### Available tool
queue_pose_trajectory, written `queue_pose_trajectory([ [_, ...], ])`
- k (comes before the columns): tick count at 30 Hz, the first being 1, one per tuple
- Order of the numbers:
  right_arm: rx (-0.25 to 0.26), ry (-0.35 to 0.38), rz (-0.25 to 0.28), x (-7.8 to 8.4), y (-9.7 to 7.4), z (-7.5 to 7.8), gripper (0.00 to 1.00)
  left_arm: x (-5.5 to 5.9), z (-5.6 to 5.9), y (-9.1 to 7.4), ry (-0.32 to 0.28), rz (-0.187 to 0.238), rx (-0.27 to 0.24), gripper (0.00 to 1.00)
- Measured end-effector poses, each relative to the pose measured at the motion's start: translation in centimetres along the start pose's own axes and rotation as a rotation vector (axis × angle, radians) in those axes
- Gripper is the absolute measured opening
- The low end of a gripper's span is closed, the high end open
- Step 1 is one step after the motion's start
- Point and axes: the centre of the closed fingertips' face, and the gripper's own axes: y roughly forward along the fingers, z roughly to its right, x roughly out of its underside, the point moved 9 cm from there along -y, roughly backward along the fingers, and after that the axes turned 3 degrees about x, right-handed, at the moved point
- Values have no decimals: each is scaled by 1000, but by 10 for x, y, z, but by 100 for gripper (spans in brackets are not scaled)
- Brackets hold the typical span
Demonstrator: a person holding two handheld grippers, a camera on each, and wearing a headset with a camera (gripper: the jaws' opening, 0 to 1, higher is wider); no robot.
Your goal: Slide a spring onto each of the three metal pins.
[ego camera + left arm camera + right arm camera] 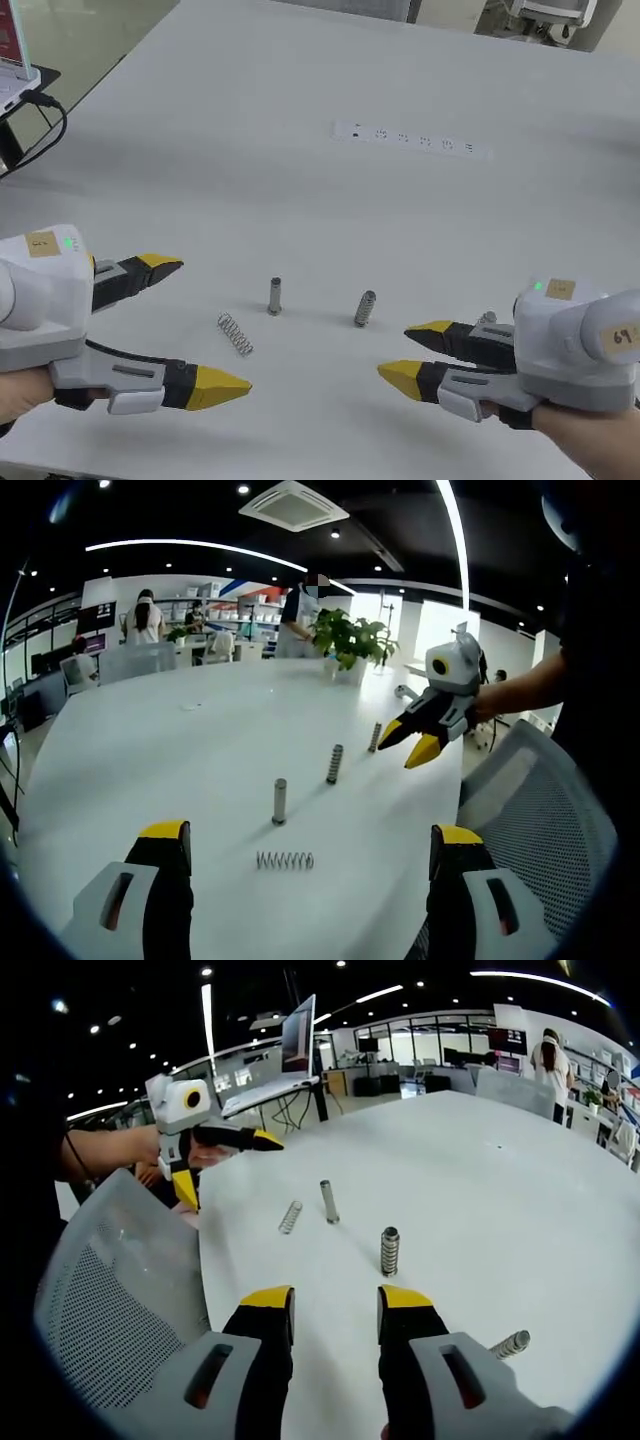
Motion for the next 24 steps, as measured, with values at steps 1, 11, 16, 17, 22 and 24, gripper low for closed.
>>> queue_pose_trajectory([
  [1,-4,-2,0,-2,2,0,31,0,0,0,0,0,0,96],
  [11,-74,-67,-1,-23,29,-16,30,3,0,-3,-6,-6,-6,96],
  [16,-108,-98,11,-37,43,-25,29,3,-1,-5,-9,-1,-12,97],
  [17,-111,-104,11,-39,45,-26,29,3,-1,-6,-10,-1,-12,97],
  [22,-136,-130,7,-47,58,-33,27,3,-1,-7,-11,-2,-15,97],
  [24,-146,-133,4,-49,62,-36,27,3,-1,-7,-12,0,-16,97],
])
